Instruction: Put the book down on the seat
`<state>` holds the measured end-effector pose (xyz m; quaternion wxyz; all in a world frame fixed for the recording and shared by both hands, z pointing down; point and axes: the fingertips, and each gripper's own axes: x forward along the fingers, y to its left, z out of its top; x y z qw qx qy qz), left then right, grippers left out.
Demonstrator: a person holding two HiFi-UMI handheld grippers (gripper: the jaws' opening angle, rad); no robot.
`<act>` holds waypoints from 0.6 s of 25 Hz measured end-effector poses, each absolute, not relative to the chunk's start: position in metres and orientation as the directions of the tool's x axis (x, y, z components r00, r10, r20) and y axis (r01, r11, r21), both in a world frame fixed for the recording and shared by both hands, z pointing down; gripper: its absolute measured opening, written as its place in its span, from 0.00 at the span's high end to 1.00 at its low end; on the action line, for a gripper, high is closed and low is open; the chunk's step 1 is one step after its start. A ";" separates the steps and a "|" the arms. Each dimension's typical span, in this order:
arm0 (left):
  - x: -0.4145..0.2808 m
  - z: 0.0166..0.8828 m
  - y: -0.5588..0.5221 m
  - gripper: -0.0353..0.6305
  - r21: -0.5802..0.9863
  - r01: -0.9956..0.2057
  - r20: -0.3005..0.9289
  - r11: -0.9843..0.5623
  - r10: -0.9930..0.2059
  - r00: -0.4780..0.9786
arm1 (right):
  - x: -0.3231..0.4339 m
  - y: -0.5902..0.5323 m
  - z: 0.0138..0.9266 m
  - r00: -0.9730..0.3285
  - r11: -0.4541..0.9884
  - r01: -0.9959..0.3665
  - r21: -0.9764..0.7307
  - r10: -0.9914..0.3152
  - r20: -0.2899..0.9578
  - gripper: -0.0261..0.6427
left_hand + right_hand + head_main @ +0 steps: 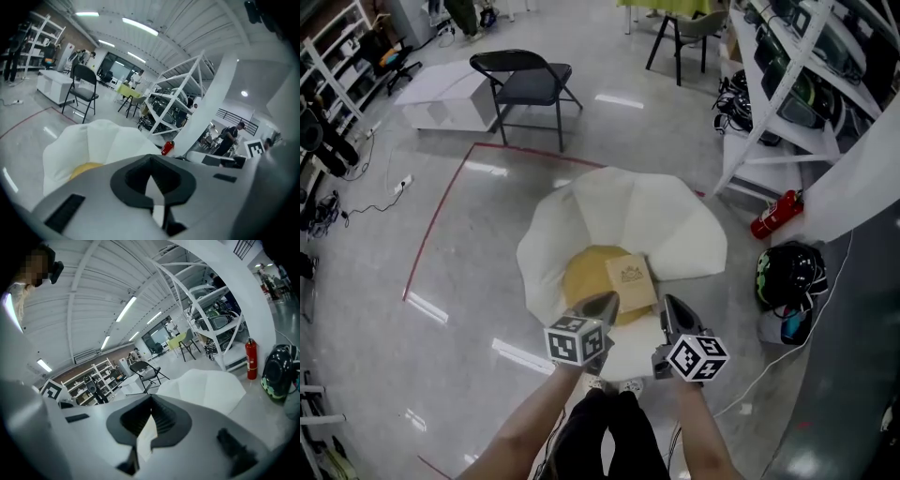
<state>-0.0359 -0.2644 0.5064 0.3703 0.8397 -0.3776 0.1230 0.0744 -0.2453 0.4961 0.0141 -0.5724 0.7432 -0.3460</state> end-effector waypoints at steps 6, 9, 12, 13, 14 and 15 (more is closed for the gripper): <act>-0.028 0.444 -0.249 0.93 0.481 -0.713 0.418 -0.510 -0.582 0.698 | 0.078 -0.219 0.439 -0.345 0.123 -0.826 -0.551 -0.883 0.320 0.94; -0.031 0.417 -0.232 0.93 0.475 -0.704 0.395 -0.528 -0.587 0.707 | 0.068 -0.204 0.406 -0.366 0.155 -0.802 -0.577 -0.890 0.270 0.94; -0.032 0.394 -0.215 0.93 0.470 -0.696 0.379 -0.543 -0.588 0.715 | 0.064 -0.191 0.375 -0.373 0.171 -0.776 -0.607 -0.901 0.221 0.94; -0.033 0.388 -0.210 0.93 0.467 -0.695 0.376 -0.547 -0.588 0.716 | 0.063 -0.188 0.367 -0.372 0.178 -0.777 -0.603 -0.904 0.212 0.94; -0.034 0.382 -0.206 0.93 0.465 -0.694 0.372 -0.550 -0.590 0.716 | 0.062 -0.184 0.359 -0.370 0.185 -0.783 -0.593 -0.906 0.205 0.94; -0.036 0.376 -0.201 0.93 0.462 -0.694 0.367 -0.551 -0.593 0.716 | 0.061 -0.180 0.352 -0.368 0.192 -0.791 -0.581 -0.908 0.200 0.94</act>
